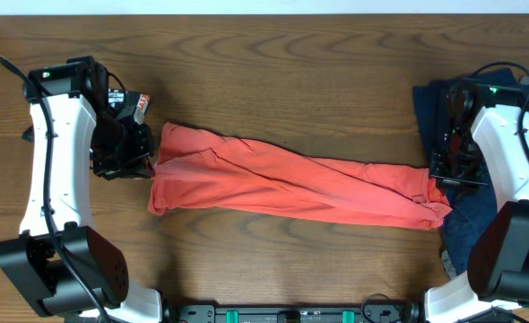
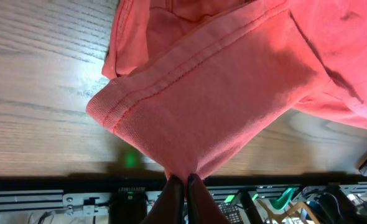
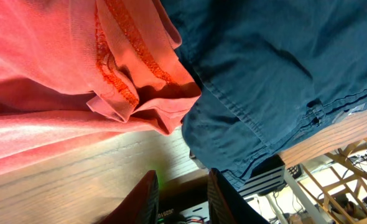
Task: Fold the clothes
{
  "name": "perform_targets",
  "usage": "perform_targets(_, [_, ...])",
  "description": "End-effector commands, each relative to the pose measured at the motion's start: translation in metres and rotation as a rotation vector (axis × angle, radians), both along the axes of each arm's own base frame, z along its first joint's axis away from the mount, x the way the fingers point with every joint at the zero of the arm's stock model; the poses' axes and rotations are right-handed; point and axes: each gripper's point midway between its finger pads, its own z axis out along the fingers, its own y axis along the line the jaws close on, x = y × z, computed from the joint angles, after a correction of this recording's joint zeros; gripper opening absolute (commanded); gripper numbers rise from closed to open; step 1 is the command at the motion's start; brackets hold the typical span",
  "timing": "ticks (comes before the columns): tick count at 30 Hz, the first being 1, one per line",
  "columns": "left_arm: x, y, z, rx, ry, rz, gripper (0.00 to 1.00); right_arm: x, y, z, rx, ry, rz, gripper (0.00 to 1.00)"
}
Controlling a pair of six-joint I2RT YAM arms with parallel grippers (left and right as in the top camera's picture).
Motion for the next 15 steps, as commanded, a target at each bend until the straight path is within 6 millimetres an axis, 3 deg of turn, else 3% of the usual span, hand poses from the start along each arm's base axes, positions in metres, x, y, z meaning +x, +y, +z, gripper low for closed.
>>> perform_targets(1, [-0.003,0.005,0.000,0.029,0.000,-0.008,0.06,-0.003,-0.005,-0.001,-0.017,0.007,-0.007,0.26])
perform_targets(4, [-0.007,0.004,-0.002,0.029,0.019,-0.004,0.06,-0.003,-0.005,-0.001,-0.016,0.008,-0.007,0.25])
perform_targets(9, [-0.029,-0.004,-0.018,0.022,0.120,-0.029,0.06,-0.003,-0.005,-0.001,-0.017,0.008,-0.007,0.26])
perform_targets(15, [-0.055,0.014,-0.028,0.153,0.250,0.022,0.06,-0.002,-0.005,-0.001,-0.016,0.004,-0.003,0.26])
